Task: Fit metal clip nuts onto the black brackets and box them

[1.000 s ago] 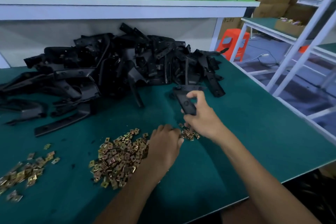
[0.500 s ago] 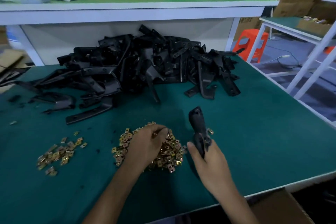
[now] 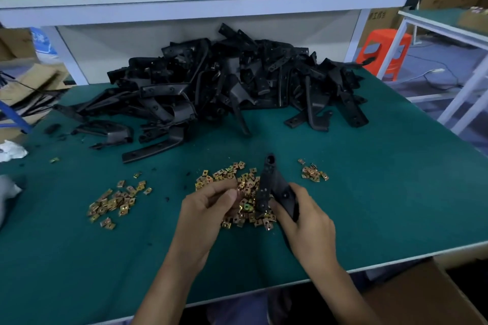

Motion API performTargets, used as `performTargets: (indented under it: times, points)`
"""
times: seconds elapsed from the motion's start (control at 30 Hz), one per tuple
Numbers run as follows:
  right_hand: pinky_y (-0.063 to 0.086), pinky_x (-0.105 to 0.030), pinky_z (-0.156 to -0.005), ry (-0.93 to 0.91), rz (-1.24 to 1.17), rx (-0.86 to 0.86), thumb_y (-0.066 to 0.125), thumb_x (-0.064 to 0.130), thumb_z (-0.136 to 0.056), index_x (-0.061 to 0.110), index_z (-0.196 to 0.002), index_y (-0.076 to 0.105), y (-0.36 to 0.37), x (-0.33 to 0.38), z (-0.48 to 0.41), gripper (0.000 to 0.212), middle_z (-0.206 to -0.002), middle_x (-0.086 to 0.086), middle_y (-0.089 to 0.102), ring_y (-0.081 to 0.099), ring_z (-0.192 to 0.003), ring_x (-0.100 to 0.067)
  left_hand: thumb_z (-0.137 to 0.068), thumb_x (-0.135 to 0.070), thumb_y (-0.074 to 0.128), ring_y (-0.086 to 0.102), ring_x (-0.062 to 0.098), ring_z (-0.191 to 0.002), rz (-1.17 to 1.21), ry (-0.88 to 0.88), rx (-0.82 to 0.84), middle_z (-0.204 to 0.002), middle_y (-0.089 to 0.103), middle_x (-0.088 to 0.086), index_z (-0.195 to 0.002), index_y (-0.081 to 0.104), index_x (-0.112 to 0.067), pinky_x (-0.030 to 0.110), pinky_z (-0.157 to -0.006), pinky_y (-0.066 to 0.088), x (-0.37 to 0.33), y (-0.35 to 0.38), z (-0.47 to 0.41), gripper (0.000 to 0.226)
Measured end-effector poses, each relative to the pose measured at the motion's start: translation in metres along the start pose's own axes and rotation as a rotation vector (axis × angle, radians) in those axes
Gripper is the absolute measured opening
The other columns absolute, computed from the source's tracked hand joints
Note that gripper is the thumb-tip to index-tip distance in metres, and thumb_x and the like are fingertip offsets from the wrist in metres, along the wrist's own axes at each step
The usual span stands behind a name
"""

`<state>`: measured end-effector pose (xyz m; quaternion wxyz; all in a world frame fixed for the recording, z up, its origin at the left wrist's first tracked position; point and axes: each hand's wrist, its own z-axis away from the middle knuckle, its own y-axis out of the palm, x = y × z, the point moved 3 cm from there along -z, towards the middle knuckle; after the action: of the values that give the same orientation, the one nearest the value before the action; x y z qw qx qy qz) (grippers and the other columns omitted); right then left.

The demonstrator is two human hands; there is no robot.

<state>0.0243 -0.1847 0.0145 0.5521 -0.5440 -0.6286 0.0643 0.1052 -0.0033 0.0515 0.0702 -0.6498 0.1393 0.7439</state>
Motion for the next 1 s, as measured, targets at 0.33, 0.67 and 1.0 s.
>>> performTargets:
  times: [0.33,0.67,1.0]
  points:
    - [0.053,-0.041,-0.057,-0.052,0.057,-0.001,0.075,0.054,-0.084,0.03,-0.128,0.064,0.004,0.002,0.002,0.052,-0.09,0.003,0.07,0.071,-0.079,-0.032,-0.093,-0.002,0.067,0.07,0.014,-0.074,0.032,-0.07,0.049,-0.087,0.078,0.008,-0.093,0.08,-0.021,0.021,-0.067,0.057,-0.001,0.013,0.006,0.023]
    - [0.046,-0.035,-0.051,-0.103,0.098,0.008,0.074,0.054,-0.084,0.033,-0.127,0.062,0.006,0.002,0.003,0.049,-0.083,0.006,0.065,0.069,-0.071,-0.029,-0.092,-0.009,0.07,0.07,0.021,-0.074,-0.182,-0.058,0.151,-0.086,0.077,0.01,-0.12,0.066,-0.028,0.029,-0.075,0.057,-0.009,0.002,0.001,0.034]
    - [0.044,-0.031,-0.048,-0.108,0.118,-0.013,0.076,0.054,-0.082,0.035,-0.126,0.064,0.003,-0.001,0.005,0.05,-0.08,0.01,0.062,0.066,-0.066,-0.021,-0.092,-0.001,0.067,0.065,0.009,-0.069,-0.437,-0.015,0.402,-0.08,0.077,0.009,-0.129,0.054,-0.038,0.019,-0.067,0.052,-0.033,-0.001,-0.001,0.054]
